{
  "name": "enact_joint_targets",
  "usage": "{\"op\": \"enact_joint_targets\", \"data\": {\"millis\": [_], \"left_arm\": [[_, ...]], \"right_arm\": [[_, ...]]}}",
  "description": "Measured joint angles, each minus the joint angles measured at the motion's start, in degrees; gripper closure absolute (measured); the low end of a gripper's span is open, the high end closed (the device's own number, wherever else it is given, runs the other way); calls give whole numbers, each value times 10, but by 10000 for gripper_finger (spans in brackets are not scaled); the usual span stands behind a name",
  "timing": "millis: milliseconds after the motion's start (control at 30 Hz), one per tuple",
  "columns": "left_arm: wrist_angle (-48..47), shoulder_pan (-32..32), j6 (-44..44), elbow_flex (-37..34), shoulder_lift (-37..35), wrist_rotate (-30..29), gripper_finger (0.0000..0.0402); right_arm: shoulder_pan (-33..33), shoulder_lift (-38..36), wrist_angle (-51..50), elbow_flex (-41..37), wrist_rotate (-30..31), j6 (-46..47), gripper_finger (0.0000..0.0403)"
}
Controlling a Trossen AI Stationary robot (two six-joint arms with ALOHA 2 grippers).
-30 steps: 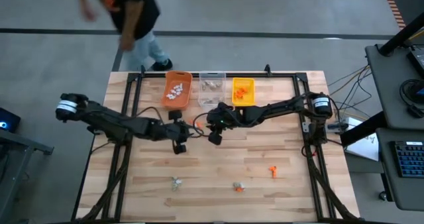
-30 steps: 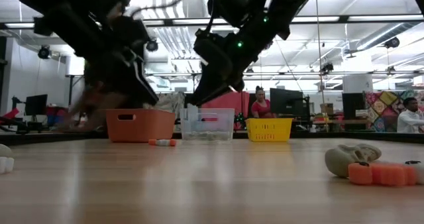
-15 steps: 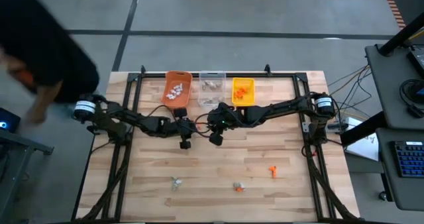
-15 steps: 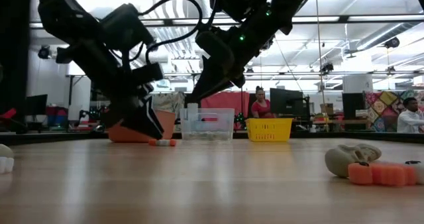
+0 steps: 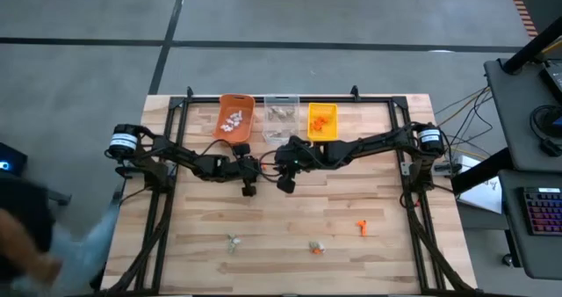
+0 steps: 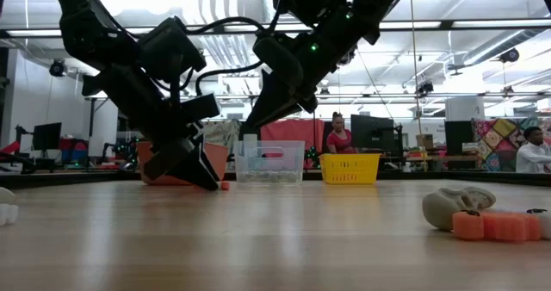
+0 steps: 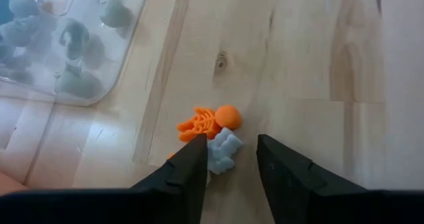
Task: Sort Halloween decoration
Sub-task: Put the white skeleton toy into the orange bin
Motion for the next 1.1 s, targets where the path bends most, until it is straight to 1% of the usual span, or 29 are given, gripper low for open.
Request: {"op": "enact_joint_targets", "data": {"millis": [67, 133, 333, 367, 567, 667, 933, 1000, 1100], "left_arm": [[0, 0, -2, 0, 0, 0, 294], [-2, 0, -2, 0, 0, -2, 309], [-5, 1, -5, -1, -1, -9, 385], [-7, 1, -9, -1, -2, -9, 393], [-20, -18, -18, -3, -29, -1, 400], [-34, -36, -23, -4, -62, 17, 401], [-81, -57, -50, -4, -162, 73, 401], [-92, -58, -54, -6, -176, 75, 401], [-103, -57, -81, -7, -184, 74, 401]], "right_arm": [[0, 0, -1, 0, 0, -1, 328], [0, 0, -2, 0, 0, -3, 330], [2, 0, -3, 0, 0, -3, 326], [3, 0, -3, 0, 0, -4, 325], [7, 0, -3, 0, 0, -5, 327], [10, 0, -6, 0, 0, -9, 331], [14, -3, -8, -1, 0, -10, 333], [16, -3, -8, -1, 0, -10, 332], [17, -3, -8, -1, 0, -9, 330]]}}
